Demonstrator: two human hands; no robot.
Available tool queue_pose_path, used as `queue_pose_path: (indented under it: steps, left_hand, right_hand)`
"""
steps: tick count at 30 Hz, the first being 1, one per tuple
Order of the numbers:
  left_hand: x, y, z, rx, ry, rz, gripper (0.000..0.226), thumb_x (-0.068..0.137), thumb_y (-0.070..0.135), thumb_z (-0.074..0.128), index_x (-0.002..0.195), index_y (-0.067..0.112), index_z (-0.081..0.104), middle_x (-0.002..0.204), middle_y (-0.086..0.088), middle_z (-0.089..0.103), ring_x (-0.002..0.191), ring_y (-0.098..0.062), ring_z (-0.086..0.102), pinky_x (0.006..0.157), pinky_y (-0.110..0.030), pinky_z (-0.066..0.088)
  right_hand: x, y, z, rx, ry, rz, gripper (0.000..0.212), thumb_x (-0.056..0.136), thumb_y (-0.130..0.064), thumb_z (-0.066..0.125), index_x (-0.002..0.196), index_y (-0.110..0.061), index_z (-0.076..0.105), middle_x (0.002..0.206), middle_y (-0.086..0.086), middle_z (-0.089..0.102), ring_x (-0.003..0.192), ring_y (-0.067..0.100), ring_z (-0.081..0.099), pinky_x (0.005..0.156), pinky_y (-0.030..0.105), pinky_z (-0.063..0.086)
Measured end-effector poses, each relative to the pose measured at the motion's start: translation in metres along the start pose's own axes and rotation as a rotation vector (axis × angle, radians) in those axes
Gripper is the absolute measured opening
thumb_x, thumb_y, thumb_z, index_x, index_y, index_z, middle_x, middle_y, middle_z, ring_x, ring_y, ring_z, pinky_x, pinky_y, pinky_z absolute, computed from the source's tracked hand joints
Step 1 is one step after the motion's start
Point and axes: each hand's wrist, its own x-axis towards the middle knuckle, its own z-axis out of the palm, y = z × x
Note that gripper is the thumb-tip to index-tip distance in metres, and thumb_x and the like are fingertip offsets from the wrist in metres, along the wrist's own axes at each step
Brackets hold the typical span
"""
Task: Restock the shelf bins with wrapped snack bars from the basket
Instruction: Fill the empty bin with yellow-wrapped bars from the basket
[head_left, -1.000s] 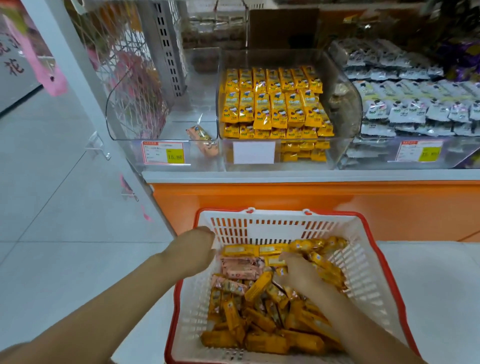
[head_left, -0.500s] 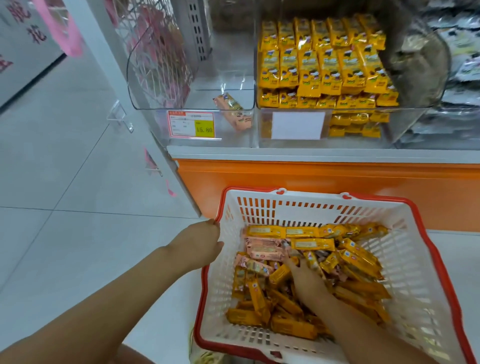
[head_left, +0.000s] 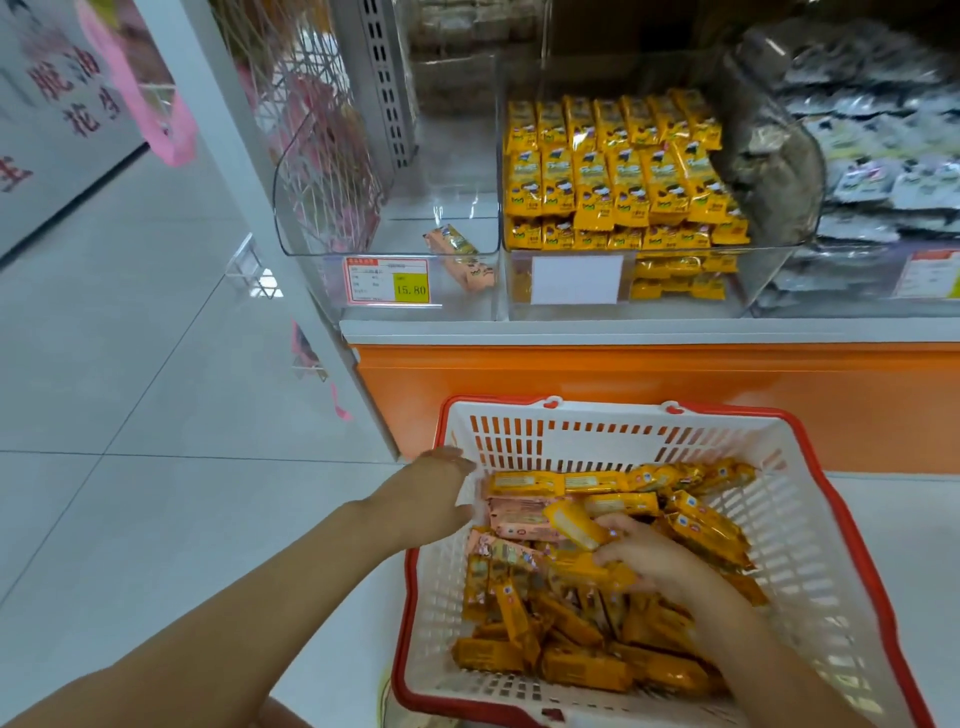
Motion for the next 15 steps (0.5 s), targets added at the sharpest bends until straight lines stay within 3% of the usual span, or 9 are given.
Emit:
queue_pose_path:
  steps: [3, 6, 8, 11, 13, 15]
  left_hand:
    - [-0.001, 0.021, -0.007, -0.283, 0.013, 0.080, 0.062, 0.090, 0.034, 0.062, 0.145, 0.020, 0.036, 0.152, -0.001, 0.034, 0.137, -0.016, 0.034, 0.105, -0.021, 0.028]
    - [0.004, 0.034, -0.015, -0.536, 0.009, 0.143, 0.066, 0.087, 0.026, 0.069, 0.144, 0.032, 0.036, 0.152, 0.006, 0.034, 0.131, -0.017, 0.042, 0.091, -0.012, 0.037]
    - [0.004, 0.046, -0.025, -0.675, -0.011, 0.223, 0.064, 0.085, 0.014, 0.069, 0.139, 0.036, 0.043, 0.143, 0.013, 0.043, 0.120, -0.012, 0.052, 0.079, -0.008, 0.044]
    - [-0.001, 0.065, -0.043, -0.780, -0.005, 0.321, 0.051, 0.084, 0.005, 0.069, 0.129, 0.025, 0.056, 0.114, 0.018, 0.059, 0.104, 0.011, 0.052, 0.083, -0.011, 0.045]
    - [-0.003, 0.074, -0.048, -0.840, 0.003, 0.361, 0.047, 0.082, 0.008, 0.072, 0.126, 0.017, 0.060, 0.110, 0.006, 0.065, 0.107, 0.000, 0.057, 0.095, -0.024, 0.047]
    - [-0.006, 0.081, -0.053, -0.873, 0.026, 0.370, 0.044, 0.079, 0.013, 0.076, 0.121, 0.019, 0.064, 0.109, 0.002, 0.067, 0.108, -0.008, 0.058, 0.098, -0.030, 0.045]
  right_hand:
    - [-0.029, -0.017, -0.011, 0.291, -0.136, -0.100, 0.046, 0.085, -0.001, 0.067, 0.122, -0.024, 0.054, 0.118, 0.008, 0.066, 0.104, 0.029, 0.066, 0.088, 0.046, 0.055]
    - [-0.062, -0.037, -0.019, 0.327, -0.264, -0.236, 0.048, 0.084, -0.002, 0.069, 0.122, -0.027, 0.054, 0.117, 0.007, 0.069, 0.104, 0.027, 0.067, 0.095, 0.051, 0.050]
    - [-0.084, -0.047, -0.025, 0.309, -0.330, -0.295, 0.052, 0.084, -0.004, 0.069, 0.128, -0.025, 0.051, 0.120, 0.011, 0.067, 0.103, 0.027, 0.067, 0.086, 0.043, 0.054]
    - [-0.114, -0.055, -0.034, 0.319, -0.395, -0.389, 0.061, 0.079, -0.007, 0.074, 0.133, -0.019, 0.049, 0.127, 0.018, 0.062, 0.115, 0.035, 0.061, 0.095, 0.045, 0.051]
    - [-0.130, -0.060, -0.040, 0.334, -0.402, -0.430, 0.066, 0.076, -0.008, 0.076, 0.134, -0.019, 0.048, 0.127, 0.020, 0.061, 0.118, 0.038, 0.058, 0.097, 0.047, 0.050]
    - [-0.143, -0.063, -0.045, 0.364, -0.367, -0.446, 0.066, 0.074, -0.008, 0.078, 0.132, -0.021, 0.049, 0.125, 0.022, 0.062, 0.115, 0.038, 0.060, 0.087, 0.041, 0.055]
